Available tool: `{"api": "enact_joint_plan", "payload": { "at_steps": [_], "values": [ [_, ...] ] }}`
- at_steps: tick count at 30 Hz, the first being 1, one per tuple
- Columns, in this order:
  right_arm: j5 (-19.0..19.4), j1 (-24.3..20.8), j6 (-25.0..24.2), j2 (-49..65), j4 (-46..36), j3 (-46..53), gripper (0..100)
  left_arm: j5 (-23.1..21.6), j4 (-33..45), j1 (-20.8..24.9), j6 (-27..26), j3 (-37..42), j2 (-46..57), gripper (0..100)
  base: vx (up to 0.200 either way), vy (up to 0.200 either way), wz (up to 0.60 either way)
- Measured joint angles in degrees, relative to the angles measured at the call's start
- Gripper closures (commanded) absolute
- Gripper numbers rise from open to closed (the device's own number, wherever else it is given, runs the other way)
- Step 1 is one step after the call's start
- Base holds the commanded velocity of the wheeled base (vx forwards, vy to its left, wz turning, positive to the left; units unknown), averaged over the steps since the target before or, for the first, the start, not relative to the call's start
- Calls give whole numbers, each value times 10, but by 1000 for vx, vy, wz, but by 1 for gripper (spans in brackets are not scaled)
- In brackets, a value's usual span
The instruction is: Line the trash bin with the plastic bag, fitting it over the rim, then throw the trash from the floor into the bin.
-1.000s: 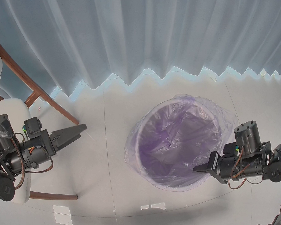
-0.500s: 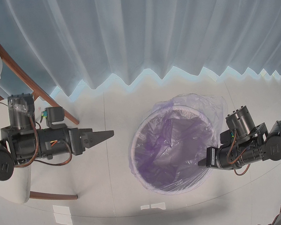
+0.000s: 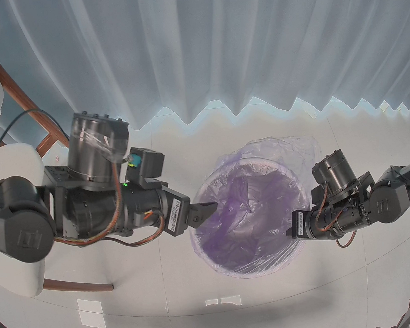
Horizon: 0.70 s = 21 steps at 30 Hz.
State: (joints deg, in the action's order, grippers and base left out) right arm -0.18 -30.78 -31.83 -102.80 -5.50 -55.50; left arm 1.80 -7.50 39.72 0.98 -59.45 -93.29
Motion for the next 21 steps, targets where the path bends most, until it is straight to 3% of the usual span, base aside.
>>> {"api": "enact_joint_plan", "payload": {
  "at_steps": [4, 21],
  "values": [
    [-11, 3, 1, -19, 0, -10, 100, 50, 10, 15, 0, -2, -23, 0, 0, 0, 0],
    [-14, 7, -1, -36, -3, -43, 100, 97, -10, 0, 22, -17, -133, 0, 0, 0, 0]
  ]
}}
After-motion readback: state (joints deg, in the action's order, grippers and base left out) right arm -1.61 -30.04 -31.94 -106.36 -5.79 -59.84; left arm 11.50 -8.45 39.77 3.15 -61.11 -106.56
